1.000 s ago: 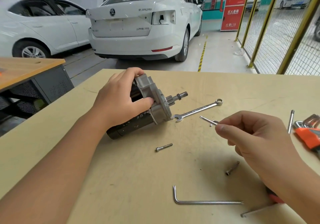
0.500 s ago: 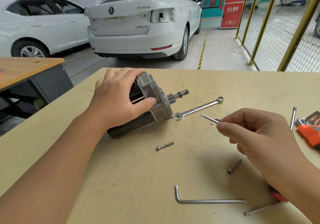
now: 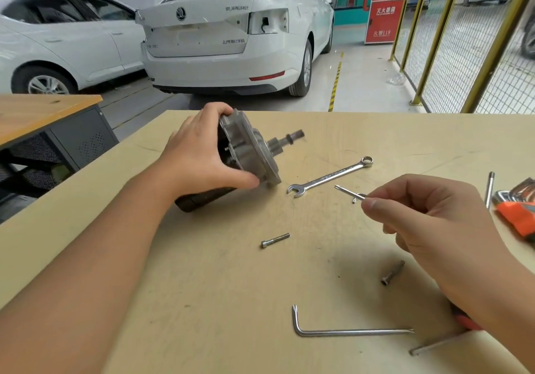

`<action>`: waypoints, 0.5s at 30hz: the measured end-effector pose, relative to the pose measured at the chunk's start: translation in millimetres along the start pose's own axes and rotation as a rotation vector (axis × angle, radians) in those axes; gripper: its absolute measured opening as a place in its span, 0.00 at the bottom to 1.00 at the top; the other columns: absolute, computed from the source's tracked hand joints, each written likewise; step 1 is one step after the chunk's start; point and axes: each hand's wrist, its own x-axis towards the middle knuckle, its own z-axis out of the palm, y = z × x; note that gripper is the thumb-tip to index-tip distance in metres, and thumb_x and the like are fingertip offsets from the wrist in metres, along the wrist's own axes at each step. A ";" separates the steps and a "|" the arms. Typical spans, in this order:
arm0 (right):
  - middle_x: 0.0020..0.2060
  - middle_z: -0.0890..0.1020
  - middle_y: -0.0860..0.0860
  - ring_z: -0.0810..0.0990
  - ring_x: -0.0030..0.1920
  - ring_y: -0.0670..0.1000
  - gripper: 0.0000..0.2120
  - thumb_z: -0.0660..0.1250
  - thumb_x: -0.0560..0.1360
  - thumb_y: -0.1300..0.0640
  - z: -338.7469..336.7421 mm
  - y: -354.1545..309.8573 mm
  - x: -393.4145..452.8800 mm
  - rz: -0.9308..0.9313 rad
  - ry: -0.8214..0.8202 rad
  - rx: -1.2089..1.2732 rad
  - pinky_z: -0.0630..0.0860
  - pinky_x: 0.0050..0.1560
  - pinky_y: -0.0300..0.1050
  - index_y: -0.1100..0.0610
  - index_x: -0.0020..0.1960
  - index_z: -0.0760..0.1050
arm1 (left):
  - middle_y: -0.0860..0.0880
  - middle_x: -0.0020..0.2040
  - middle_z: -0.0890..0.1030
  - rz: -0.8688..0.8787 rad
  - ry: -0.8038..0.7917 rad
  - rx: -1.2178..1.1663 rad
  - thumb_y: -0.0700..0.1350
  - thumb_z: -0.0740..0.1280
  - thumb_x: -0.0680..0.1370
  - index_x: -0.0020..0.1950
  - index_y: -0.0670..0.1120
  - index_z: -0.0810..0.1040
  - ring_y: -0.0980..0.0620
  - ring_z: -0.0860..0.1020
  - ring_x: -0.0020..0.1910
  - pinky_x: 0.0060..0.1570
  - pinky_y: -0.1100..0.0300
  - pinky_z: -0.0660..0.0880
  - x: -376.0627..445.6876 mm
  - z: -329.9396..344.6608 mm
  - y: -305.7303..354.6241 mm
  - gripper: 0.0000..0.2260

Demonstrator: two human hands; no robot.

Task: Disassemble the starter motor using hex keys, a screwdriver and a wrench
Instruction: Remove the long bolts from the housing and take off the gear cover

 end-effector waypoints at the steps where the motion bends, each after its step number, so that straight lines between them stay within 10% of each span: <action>1: 0.26 0.78 0.51 0.74 0.27 0.42 0.02 0.76 0.68 0.56 -0.1 -0.3 -0.1 0.003 0.003 0.003 0.68 0.27 0.32 0.50 0.37 0.85 | 0.60 0.60 0.74 -0.039 -0.063 -0.095 0.71 0.77 0.54 0.69 0.63 0.62 0.53 0.75 0.59 0.55 0.50 0.74 7.4 -2.8 -6.1 0.47; 5: 0.27 0.79 0.52 0.75 0.28 0.42 0.03 0.76 0.67 0.52 -2.2 0.8 -0.9 0.001 0.013 -0.011 0.70 0.32 0.40 0.49 0.40 0.86 | 0.58 0.52 0.81 -0.147 -0.183 -0.139 0.74 0.67 0.62 0.55 0.63 0.75 0.54 0.81 0.52 0.49 0.51 0.78 24.1 -3.5 -20.3 0.27; 10: 0.29 0.80 0.56 0.75 0.29 0.44 0.02 0.77 0.68 0.53 -0.7 3.8 0.6 -0.008 -0.015 -0.036 0.70 0.33 0.42 0.48 0.41 0.86 | 0.60 0.48 0.77 -0.050 -0.068 0.154 0.84 0.64 0.57 0.52 0.60 0.76 0.53 0.76 0.48 0.44 0.51 0.76 18.9 3.3 -22.2 0.36; 15: 0.30 0.80 0.58 0.74 0.30 0.50 0.02 0.76 0.67 0.52 1.6 2.7 0.0 -0.033 -0.058 -0.064 0.69 0.30 0.43 0.48 0.40 0.86 | 0.58 0.48 0.73 -0.008 0.003 0.111 0.75 0.68 0.58 0.54 0.55 0.75 0.50 0.74 0.48 0.41 0.52 0.71 11.5 12.7 -13.4 0.33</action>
